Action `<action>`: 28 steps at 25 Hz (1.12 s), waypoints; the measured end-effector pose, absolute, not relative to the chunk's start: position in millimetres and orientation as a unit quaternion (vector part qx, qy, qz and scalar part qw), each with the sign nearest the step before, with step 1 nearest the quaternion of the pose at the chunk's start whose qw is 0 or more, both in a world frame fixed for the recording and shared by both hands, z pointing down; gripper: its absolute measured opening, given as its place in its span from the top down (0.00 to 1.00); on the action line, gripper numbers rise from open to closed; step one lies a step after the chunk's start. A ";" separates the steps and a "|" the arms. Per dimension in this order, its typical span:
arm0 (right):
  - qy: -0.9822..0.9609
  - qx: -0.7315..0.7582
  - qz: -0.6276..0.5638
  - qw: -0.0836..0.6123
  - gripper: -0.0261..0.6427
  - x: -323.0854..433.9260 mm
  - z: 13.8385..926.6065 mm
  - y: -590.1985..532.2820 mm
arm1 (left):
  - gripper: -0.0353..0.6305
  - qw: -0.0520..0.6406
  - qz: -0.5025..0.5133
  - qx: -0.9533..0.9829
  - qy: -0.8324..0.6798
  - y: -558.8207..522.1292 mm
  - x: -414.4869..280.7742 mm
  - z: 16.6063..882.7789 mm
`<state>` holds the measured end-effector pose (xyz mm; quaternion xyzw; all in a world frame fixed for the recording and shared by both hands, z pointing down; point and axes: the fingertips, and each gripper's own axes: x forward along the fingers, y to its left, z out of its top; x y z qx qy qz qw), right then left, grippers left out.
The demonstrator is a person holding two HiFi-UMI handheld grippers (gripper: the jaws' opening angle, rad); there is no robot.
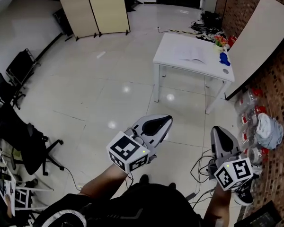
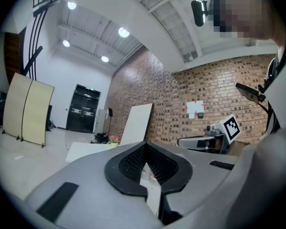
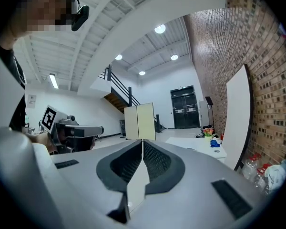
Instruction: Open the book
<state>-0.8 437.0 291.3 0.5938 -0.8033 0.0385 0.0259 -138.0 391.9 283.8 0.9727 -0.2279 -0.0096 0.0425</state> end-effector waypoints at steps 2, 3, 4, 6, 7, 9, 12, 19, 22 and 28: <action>-0.802 0.596 0.033 0.029 0.96 3.6 289.0 442.1 | 0.94 0.045 -0.013 0.972 -0.229 398.2 -132.3 280.9; -0.801 0.597 0.031 0.030 0.96 5.8 288.7 443.8 | 0.94 0.044 -0.013 0.972 -0.229 400.8 -130.7 280.0; -0.800 0.599 0.030 0.030 0.96 7.6 288.3 445.2 | 0.94 0.043 -0.013 0.972 -0.229 402.7 -129.8 279.5; -0.799 0.600 0.029 0.027 0.96 10.1 287.0 447.0 | 0.94 0.040 -0.013 0.972 -0.233 403.7 -130.0 279.1; -0.799 0.600 0.029 0.024 0.96 10.9 286.1 447.3 | 0.94 0.038 -0.013 0.971 -0.236 402.8 -130.8 278.5; -0.800 0.599 0.029 0.021 0.96 10.9 285.1 447.5 | 0.94 0.036 -0.014 0.969 -0.242 401.2 -133.6 276.0; -0.802 0.597 0.027 0.019 0.96 10.0 283.6 448.2 | 0.94 0.033 -0.015 0.968 -0.248 401.4 -136.9 272.5; -0.802 0.596 0.023 0.017 0.96 8.7 278.7 452.7 | 0.94 0.027 -0.022 0.967 -0.253 407.8 -142.6 265.1; -0.801 0.599 0.022 0.016 0.96 11.1 277.6 455.2 | 0.94 0.028 -0.020 0.967 -0.254 410.0 -143.0 266.8; -0.798 0.602 0.024 0.019 0.96 19.1 281.2 458.0 | 0.94 0.029 -0.021 0.967 -0.254 411.7 -139.7 268.8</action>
